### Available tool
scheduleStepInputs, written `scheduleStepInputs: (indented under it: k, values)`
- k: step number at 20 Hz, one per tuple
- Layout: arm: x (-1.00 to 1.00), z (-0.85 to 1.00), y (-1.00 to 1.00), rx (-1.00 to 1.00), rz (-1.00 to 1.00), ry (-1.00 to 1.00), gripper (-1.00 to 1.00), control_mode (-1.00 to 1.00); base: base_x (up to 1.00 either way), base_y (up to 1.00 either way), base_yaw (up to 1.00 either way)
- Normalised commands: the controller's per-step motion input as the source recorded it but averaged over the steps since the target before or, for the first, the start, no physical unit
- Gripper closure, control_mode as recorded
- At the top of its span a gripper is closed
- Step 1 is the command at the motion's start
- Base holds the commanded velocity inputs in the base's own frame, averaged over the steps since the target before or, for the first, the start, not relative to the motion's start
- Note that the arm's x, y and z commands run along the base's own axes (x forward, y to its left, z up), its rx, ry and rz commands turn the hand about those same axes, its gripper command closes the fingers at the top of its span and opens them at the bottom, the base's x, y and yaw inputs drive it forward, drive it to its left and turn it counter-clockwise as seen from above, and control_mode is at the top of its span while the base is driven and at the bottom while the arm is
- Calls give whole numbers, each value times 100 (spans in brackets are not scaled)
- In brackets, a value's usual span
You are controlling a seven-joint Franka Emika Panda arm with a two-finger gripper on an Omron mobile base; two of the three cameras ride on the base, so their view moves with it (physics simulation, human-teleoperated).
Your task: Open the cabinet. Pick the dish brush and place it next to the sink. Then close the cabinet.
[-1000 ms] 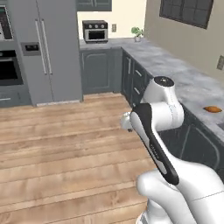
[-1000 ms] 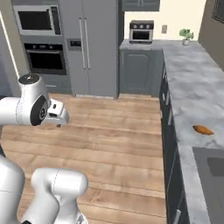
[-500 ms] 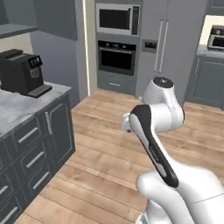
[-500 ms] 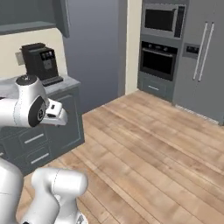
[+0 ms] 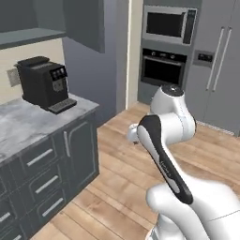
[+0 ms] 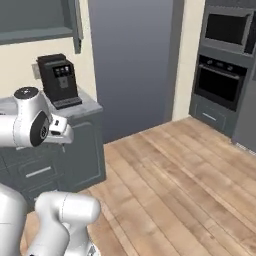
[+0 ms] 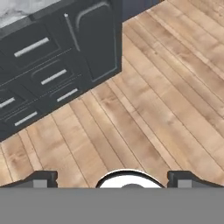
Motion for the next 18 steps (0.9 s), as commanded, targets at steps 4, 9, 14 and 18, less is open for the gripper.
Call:
scheduleStepInputs:
  k: [4, 9, 14, 18]
  values:
    - [0, 0, 0, 0, 0, 0, -100, 100, 100, 2, 90]
    - [0, 0, 0, 0, 0, 0, -100, 100, 100, -31, 93]
    - [0, 0, 0, 0, 0, 0, -100, 100, 100, -43, 43]
    - [0, 0, 0, 0, 0, 0, -100, 100, 100, -37, -2]
